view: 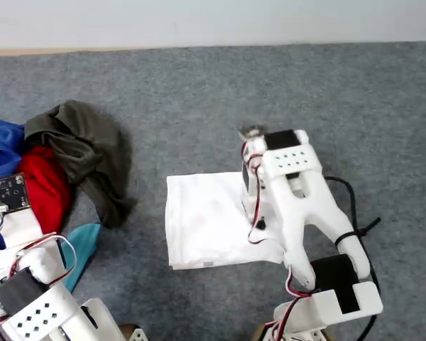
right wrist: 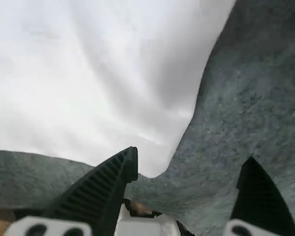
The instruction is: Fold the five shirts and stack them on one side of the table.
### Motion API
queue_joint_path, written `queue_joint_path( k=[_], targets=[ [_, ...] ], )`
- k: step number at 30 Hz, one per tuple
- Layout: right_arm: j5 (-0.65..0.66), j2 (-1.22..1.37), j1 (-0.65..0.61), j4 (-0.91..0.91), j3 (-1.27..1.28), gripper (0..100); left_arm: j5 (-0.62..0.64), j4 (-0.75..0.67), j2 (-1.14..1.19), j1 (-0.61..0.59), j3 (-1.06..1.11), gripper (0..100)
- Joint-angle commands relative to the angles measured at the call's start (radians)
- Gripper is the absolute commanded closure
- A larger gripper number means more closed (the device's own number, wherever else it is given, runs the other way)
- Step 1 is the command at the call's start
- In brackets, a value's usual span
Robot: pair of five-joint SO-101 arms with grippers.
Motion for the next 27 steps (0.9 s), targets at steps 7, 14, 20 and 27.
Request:
queue_joint_path(
  k=[7,14,20,27],
  targets=[
    [-0.003,-0.045,-0.03,-0.031,0.038,67.1,-0.003,-0.021,-0.005,-0.003,-0.007,97],
    [0.017,-0.045,-0.03,-0.134,0.078,67.1,-0.003,-0.021,-0.005,-0.003,-0.007,97],
    [0.017,-0.045,-0.027,-0.231,0.164,72.9,-0.003,-0.021,-0.005,-0.003,-0.007,97],
    [0.011,-0.045,-0.03,-0.309,0.23,81.8,-0.003,-0.021,-0.005,-0.003,-0.007,97]
  ],
)
